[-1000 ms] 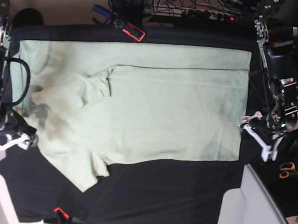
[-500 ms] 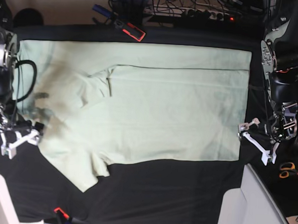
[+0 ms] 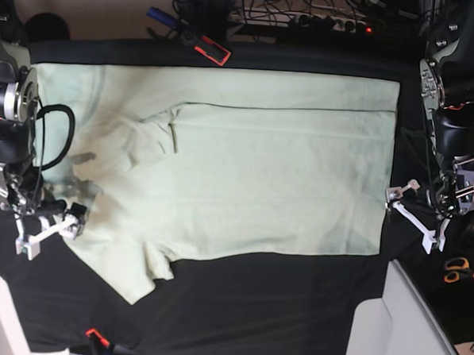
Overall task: Fold the T-shirt properly
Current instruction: 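Lower both grippers to the shirt's side edges and grasp them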
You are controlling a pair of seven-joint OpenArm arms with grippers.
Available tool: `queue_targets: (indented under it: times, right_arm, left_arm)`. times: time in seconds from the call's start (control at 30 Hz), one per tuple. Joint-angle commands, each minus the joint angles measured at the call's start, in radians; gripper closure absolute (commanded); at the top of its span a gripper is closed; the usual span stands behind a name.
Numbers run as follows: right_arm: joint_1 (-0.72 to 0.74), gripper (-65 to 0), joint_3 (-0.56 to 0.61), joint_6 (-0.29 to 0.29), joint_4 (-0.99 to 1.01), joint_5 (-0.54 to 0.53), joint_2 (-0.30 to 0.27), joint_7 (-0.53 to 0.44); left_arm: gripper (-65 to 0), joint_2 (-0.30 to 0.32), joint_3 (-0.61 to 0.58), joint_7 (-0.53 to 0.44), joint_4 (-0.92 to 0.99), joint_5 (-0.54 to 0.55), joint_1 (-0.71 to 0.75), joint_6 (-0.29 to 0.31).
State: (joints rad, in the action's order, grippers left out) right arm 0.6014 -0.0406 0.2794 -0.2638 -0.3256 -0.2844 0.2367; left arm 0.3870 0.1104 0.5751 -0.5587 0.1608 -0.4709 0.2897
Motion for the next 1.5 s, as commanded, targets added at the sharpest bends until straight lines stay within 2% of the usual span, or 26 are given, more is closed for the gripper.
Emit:
queue_targets:
  times: [0.0,0.2,0.27,0.33,0.5,0.6,1.23,1.37,1.47]
  right_arm:
    - [0.035,-49.6,0.0,0.007,-0.013,-0.004,-0.014,-0.018]
    - [0.035,-49.3,0.0,0.007,-0.01,-0.004,-0.013,-0.018]
    - [0.035,-47.4,0.0,0.007,-0.01,-0.004,-0.013,-0.018]
    - [0.033,-38.9,0.0,0.007,-0.009,-0.002,-0.013,-0.018]
    - [0.028,-9.3,-0.006,0.007,-0.007,-0.002,-0.013,-0.018]
    - [0.028,0.0,-0.005,0.007,-0.007,-0.002,-0.013,-0.018]
    - [0.015,-0.1,-0.006,0.007,-0.012,-0.004,-0.013,-0.015]
    - [0.015,-0.1,-0.006,0.007,-0.012,-0.005,-0.013,-0.013]
    - [0.015,-0.1,-0.006,0.007,-0.013,-0.005,-0.013,-0.012]
  left_arm:
    - [-55.3,0.013,0.001,-0.019,-0.017,0.007,-0.03,0.004]
    - [-55.3,0.005,-0.001,-0.019,-0.016,0.007,-0.029,0.004]
    - [-55.3,0.003,-0.001,-0.019,-0.016,0.007,-0.029,0.004]
    - [-55.3,0.002,-0.001,-0.019,-0.016,0.007,-0.03,0.004]
    - [-55.4,0.0,0.001,-0.019,-0.016,0.007,-0.035,0.004]
    - [-55.6,0.0,0.001,-0.019,-0.016,0.007,-0.038,0.004]
    - [-55.8,-0.021,0.001,-0.019,0.024,0.009,-0.131,0.001]
    - [-55.8,-0.038,0.001,-0.022,0.154,0.009,-0.191,-0.001]
    - [-55.8,-0.041,0.001,-0.088,0.249,0.009,-0.226,-0.001]
